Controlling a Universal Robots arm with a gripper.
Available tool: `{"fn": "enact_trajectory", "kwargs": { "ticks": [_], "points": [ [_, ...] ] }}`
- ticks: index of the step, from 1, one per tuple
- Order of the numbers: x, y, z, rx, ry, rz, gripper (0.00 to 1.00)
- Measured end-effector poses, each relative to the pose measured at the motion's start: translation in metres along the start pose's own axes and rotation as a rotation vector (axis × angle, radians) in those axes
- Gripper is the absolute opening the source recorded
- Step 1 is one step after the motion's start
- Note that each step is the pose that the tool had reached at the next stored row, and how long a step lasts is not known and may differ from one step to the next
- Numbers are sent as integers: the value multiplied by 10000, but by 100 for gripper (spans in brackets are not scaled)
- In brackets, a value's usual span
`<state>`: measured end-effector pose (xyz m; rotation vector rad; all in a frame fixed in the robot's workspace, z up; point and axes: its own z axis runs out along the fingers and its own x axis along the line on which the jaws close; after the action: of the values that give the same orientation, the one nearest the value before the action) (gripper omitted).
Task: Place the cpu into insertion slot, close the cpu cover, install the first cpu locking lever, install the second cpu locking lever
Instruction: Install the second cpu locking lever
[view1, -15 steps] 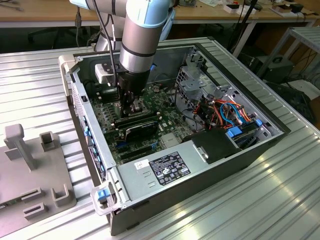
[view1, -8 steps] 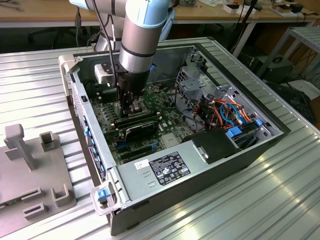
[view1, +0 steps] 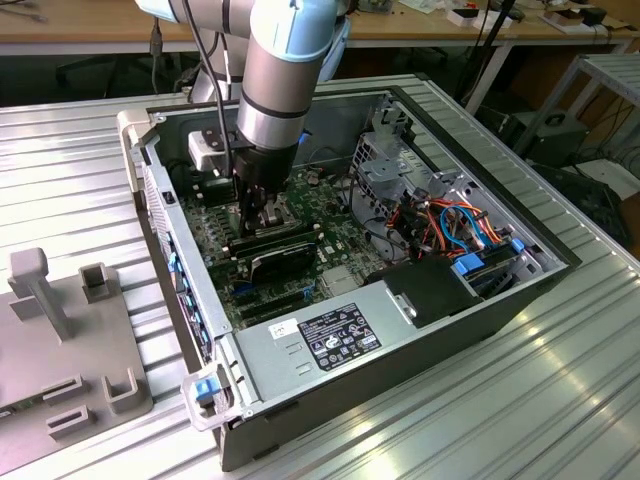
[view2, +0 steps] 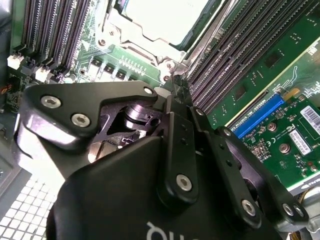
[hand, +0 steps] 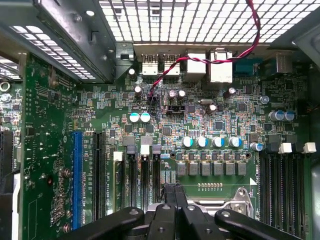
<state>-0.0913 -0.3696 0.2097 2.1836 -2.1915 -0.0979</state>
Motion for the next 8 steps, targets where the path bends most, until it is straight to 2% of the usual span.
{"fn": "enact_trajectory", "kwargs": {
  "ticks": [8],
  "points": [
    [-8,-1,5,1,-13,-2,11]
  ]
}}
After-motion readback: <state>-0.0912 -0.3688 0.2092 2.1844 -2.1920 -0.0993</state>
